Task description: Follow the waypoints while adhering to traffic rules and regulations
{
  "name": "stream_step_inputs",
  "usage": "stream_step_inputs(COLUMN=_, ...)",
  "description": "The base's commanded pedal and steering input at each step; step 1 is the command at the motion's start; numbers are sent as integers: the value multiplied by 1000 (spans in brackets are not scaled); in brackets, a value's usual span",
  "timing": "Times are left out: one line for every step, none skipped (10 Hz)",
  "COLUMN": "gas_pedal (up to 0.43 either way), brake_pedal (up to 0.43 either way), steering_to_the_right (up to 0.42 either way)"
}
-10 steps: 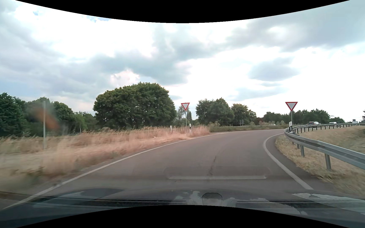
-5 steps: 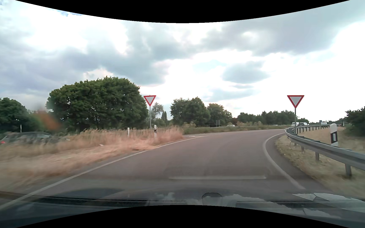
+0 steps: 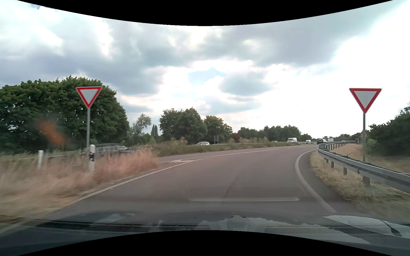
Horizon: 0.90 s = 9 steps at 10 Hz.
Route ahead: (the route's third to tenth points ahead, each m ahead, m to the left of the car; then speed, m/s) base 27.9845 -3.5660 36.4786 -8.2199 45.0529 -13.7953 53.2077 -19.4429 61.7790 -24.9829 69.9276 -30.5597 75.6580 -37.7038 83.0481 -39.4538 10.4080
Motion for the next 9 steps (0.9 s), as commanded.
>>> stream_step_inputs(gas_pedal=197, brake_pedal=0, steering_to_the_right=122)
stream_step_inputs(gas_pedal=197, brake_pedal=0, steering_to_the_right=122)
stream_step_inputs(gas_pedal=209, brake_pedal=0, steering_to_the_right=121)
stream_step_inputs(gas_pedal=209, brake_pedal=0, steering_to_the_right=120)
stream_step_inputs(gas_pedal=209, brake_pedal=0, steering_to_the_right=120)
stream_step_inputs(gas_pedal=209, brake_pedal=0, steering_to_the_right=119)
stream_step_inputs(gas_pedal=209, brake_pedal=0, steering_to_the_right=119)
stream_step_inputs(gas_pedal=209, brake_pedal=0, steering_to_the_right=119)
stream_step_inputs(gas_pedal=209, brake_pedal=0, steering_to_the_right=119)
